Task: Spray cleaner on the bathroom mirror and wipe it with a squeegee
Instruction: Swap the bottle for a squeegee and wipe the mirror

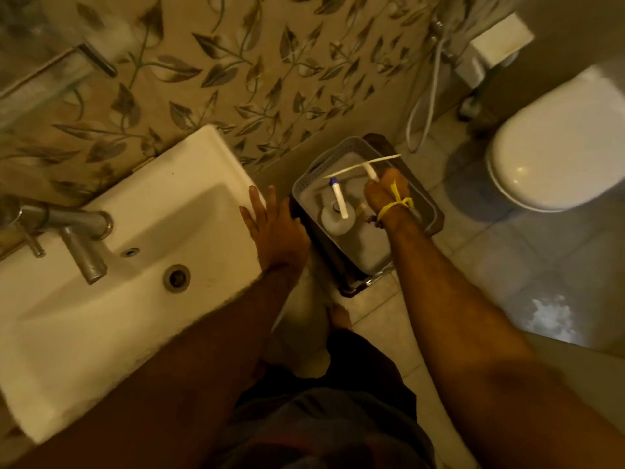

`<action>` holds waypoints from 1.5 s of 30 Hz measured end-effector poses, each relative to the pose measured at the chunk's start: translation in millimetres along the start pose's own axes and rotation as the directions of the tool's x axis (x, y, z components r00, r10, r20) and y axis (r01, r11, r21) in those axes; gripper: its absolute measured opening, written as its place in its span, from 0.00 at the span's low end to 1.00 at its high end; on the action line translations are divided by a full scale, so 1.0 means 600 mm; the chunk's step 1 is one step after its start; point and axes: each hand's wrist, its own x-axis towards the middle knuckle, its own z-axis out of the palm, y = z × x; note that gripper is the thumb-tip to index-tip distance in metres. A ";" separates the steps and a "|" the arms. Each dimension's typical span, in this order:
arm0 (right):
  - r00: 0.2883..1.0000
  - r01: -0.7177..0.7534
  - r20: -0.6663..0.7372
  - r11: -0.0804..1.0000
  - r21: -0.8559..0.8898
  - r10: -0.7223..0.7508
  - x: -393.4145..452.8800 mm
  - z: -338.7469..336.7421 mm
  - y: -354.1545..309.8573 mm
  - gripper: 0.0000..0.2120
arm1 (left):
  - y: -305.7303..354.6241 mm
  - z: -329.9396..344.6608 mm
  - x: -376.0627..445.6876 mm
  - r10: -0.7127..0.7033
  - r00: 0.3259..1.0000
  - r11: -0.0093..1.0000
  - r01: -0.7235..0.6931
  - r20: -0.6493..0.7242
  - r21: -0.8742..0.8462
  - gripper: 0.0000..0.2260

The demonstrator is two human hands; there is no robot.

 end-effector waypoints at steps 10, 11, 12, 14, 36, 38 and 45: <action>0.885 0.325 -0.435 0.889 0.322 -0.166 -0.261 -0.062 -0.069 0.07 | -0.057 -0.120 -0.072 0.164 0.985 0.945 -0.170 -0.046 -0.281 0.30; 0.858 0.387 -0.474 0.854 0.347 -0.196 -0.290 -0.064 -0.089 0.07 | -0.070 -0.141 -0.089 0.203 0.974 0.921 -0.226 -0.105 -0.317 0.29; 0.833 0.445 -0.504 0.819 0.362 -0.229 -0.318 -0.065 -0.111 0.07 | -0.084 -0.161 -0.105 0.227 0.960 0.893 -0.273 -0.165 -0.359 0.28; 0.785 0.552 -0.536 0.744 0.377 -0.310 -0.374 -0.065 -0.163 0.06 | -0.110 -0.206 -0.129 0.217 0.932 0.830 -0.332 -0.290 -0.448 0.27; 0.040 0.929 -0.697 -0.231 0.290 -0.716 -0.859 -0.067 -0.693 0.07 | -0.507 -0.894 -0.183 0.015 -0.040 0.956 -0.293 -0.999 0.026 0.23; -0.018 0.924 -0.705 -0.281 0.259 -0.709 -0.887 -0.083 -0.748 0.07 | -0.531 -0.959 -0.180 -0.004 -0.094 0.964 -0.264 -0.996 0.021 0.23; -0.126 0.921 -0.692 -0.343 0.184 -0.710 -0.959 -0.123 -0.912 0.10 | -0.590 -1.135 -0.153 0.047 -0.120 0.989 -0.136 -0.992 0.063 0.25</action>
